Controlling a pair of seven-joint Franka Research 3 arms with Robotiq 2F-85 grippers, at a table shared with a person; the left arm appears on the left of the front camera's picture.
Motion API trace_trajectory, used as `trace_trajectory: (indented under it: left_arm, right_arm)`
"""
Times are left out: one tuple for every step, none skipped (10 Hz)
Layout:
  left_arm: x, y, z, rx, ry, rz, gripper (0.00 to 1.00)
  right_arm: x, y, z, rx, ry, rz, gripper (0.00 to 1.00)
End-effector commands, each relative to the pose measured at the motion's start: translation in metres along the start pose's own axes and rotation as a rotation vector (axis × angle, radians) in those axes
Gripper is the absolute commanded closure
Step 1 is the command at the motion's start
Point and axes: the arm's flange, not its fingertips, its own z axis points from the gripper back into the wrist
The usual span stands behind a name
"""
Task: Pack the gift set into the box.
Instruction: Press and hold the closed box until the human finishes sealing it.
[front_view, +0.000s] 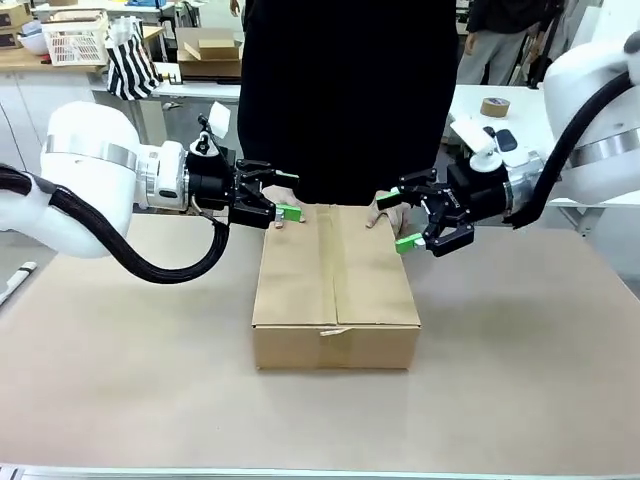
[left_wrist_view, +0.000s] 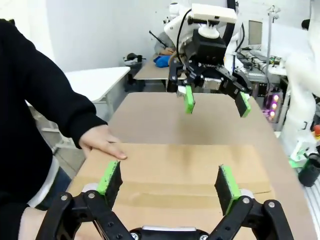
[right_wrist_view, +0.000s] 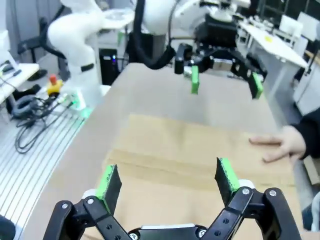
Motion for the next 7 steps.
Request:
trace_trajectory:
  left_arm:
    - [-0.019,-0.016,-0.017,0.108,0.001,-0.143,0.00]
    - [-0.028,-0.025,-0.024,0.095,-0.005,-0.178,0.00]
    - [-0.039,-0.034,-0.030,0.024,-0.008,-0.148,0.00]
    - [-0.051,-0.043,-0.033,-0.053,0.017,-0.097,0.00]
    - [-0.060,-0.049,-0.032,-0.091,0.044,-0.059,0.00]
    - [-0.067,-0.051,-0.029,-0.116,0.065,-0.005,0.00]
    - [-0.073,-0.052,-0.027,-0.158,0.108,0.025,0.00]
  right_arm:
    - [-0.002,-0.013,-0.027,-0.067,0.051,-0.064,0.00]
    - [-0.005,-0.016,-0.036,-0.083,0.072,-0.093,0.00]
    - [-0.010,-0.018,-0.042,-0.100,0.094,-0.131,0.00]
    - [-0.019,-0.020,-0.046,-0.090,0.103,-0.159,0.00]
    - [-0.031,-0.024,-0.048,-0.059,0.102,-0.193,0.00]
    - [-0.046,-0.028,-0.050,-0.081,0.137,-0.272,0.00]
    - [-0.057,-0.032,-0.052,-0.097,0.175,-0.291,0.00]
